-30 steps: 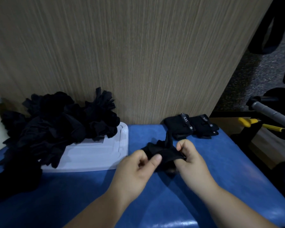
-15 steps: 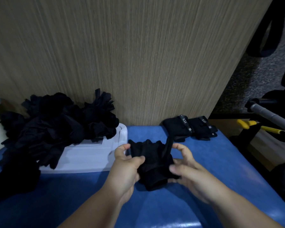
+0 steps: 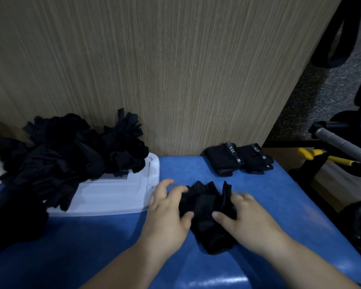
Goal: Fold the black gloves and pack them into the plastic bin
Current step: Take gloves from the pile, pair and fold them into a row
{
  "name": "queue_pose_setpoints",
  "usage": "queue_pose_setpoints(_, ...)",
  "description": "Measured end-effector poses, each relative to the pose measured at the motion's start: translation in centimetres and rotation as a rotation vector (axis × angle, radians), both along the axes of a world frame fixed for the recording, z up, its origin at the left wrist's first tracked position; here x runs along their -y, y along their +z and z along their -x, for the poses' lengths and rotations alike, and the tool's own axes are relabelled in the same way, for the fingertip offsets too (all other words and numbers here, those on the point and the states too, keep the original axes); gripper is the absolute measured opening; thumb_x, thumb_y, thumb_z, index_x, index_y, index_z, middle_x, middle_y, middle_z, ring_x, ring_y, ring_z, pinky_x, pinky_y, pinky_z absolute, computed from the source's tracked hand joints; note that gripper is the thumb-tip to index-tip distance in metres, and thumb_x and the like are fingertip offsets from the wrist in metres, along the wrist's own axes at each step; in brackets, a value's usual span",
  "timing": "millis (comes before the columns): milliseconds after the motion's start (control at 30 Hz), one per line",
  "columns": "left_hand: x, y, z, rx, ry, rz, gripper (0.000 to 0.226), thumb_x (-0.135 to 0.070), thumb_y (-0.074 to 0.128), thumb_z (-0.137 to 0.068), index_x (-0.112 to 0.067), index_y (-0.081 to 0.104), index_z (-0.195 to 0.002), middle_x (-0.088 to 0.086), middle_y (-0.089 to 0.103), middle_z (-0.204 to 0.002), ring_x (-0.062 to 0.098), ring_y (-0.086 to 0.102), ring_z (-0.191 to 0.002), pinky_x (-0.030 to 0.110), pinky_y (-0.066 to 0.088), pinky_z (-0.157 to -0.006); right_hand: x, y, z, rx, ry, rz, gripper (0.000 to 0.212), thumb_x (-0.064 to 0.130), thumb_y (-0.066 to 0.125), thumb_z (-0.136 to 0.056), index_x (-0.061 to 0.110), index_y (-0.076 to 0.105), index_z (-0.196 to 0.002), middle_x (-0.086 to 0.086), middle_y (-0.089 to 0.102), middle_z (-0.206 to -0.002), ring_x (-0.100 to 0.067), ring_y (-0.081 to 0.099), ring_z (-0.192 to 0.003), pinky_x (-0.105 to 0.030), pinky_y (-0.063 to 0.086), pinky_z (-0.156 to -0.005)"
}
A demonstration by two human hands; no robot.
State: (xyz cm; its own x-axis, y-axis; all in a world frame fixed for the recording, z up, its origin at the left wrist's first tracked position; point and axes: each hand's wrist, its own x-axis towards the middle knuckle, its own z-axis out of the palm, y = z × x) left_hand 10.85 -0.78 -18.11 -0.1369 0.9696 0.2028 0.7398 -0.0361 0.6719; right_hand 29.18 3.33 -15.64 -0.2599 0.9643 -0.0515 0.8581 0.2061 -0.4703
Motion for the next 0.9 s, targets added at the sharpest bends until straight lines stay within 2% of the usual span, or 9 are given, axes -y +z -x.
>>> queue_pose_setpoints(67, 0.1, 0.1, -0.1, -0.108, -0.088, -0.020, 0.039, -0.036, 0.057, -0.092, -0.037, 0.047, -0.130, -0.026, 0.029, -0.135, -0.002, 0.021, -0.128, 0.011, 0.015, -0.106, 0.1, 0.0, 0.0, 0.049, 0.002, -0.104, 0.058, 0.057, 0.055, -0.086, 0.026, 0.046, -0.134, 0.008, 0.042, -0.108, -0.012, 0.051, -0.104, -0.020, 0.041, -0.086)
queue_pose_setpoints(167, 0.1, 0.1, -0.2, -0.196, -0.183, 0.026, 0.037, -0.042, 0.048, -0.096, -0.038, 0.048, -0.132, -0.028, 0.042, -0.135, -0.004, 0.024, -0.132, 0.017, 0.016, -0.110, 0.1, -0.1, 0.0, 0.023, 0.035, -0.264, 0.056, 0.047, 0.060, -0.087, 0.026, 0.048, -0.137, 0.010, 0.046, -0.097, -0.007, 0.048, -0.091, -0.015, 0.035, -0.077)
queue_pose_setpoints(333, 0.0, -0.1, -0.1, -0.216, -0.170, 0.085, 0.046, -0.045, 0.047, -0.096, -0.039, 0.037, -0.140, -0.024, 0.040, -0.139, -0.001, 0.024, -0.134, 0.019, 0.015, -0.110, 0.0, -1.2, 0.0, 0.005, 0.251, -0.285, 0.049, 0.039, 0.061, -0.090, 0.026, 0.053, -0.136, 0.013, 0.050, -0.110, -0.006, 0.043, -0.114, -0.009, 0.030, -0.094)
queue_pose_setpoints(467, 0.2, 0.0, 0.1, -0.181, -0.191, 0.058, 0.053, -0.041, 0.049, -0.095, -0.046, 0.026, -0.143, -0.027, 0.031, -0.144, 0.000, 0.020, -0.136, 0.022, 0.014, -0.114, -0.2, -1.9, -0.1, 0.036, 0.384, -0.250, 0.044, 0.040, 0.053, -0.094, 0.026, 0.053, -0.136, 0.018, 0.044, -0.112, -0.004, 0.034, -0.115, -0.015, 0.029, -0.102)
queue_pose_setpoints(567, 0.3, -0.1, 0.1, -0.242, -0.251, 0.042, 0.048, -0.037, 0.042, -0.099, -0.051, 0.026, -0.143, -0.032, 0.015, -0.151, -0.001, 0.010, -0.140, 0.023, 0.006, -0.115, -0.8, -1.7, -0.5, 0.036, 0.422, -0.219, 0.038, 0.036, 0.053, -0.095, 0.028, 0.056, -0.133, 0.024, 0.043, -0.109, -0.001, 0.033, -0.113, -0.007, 0.023, -0.100)
queue_pose_setpoints(667, 0.1, -0.5, 0.1, -0.321, -0.287, 0.086, 0.044, -0.039, 0.034, -0.102, -0.049, 0.028, -0.144, -0.032, 0.011, -0.154, -0.002, 0.004, -0.141, 0.024, 0.003, -0.113, -1.0, -1.3, -0.8, -0.108, 0.291, -0.179, 0.020, 0.026, 0.059, -0.093, 0.039, 0.070, -0.104, 0.026, 0.058, -0.099, 0.005, 0.047, -0.102, -0.001, 0.031, -0.087)
queue_pose_setpoints(733, 0.0, -0.6, 0.2, -0.351, -0.296, 0.121, 0.044, -0.040, 0.031, -0.102, -0.047, 0.027, -0.145, -0.031, 0.013, -0.154, -0.003, 0.001, -0.142, 0.024, 0.001, -0.113, -1.2, -1.1, -0.9, -0.272, 0.093, -0.156, 0.022, 0.021, 0.061, -0.091, 0.038, 0.069, -0.080, 0.014, 0.067, -0.085, 0.001, 0.059, -0.079, -0.005, 0.042, -0.069)
queue_pose_setpoints(800, 0.0, -0.7, 0.2, -0.349, -0.306, 0.138, 0.044, -0.040, 0.029, -0.102, -0.047, 0.026, -0.146, -0.031, 0.014, -0.153, -0.004, 0.000, -0.142, 0.025, 0.000, -0.113, -1.6, -1.3, -0.8, -0.294, -0.035, -0.174, 0.017, 0.023, 0.063, -0.089, 0.033, 0.065, -0.076, 0.011, 0.067, -0.082, -0.003, 0.062, -0.075, -0.009, 0.043, -0.064)
queue_pose_setpoints(900, -0.1, -0.6, 0.1, -0.341, -0.324, 0.149, 0.044, -0.039, 0.029, -0.103, -0.047, 0.025, -0.146, -0.032, 0.014, -0.153, -0.005, -0.002, -0.142, 0.025, -0.001, -0.113, -1.8, -1.3, -0.5, -0.154, -0.082, -0.104, 0.007, 0.038, 0.062, -0.089, 0.031, 0.063, -0.087, 0.012, 0.068, -0.091, -0.008, 0.063, -0.092, -0.017, 0.045, -0.075)
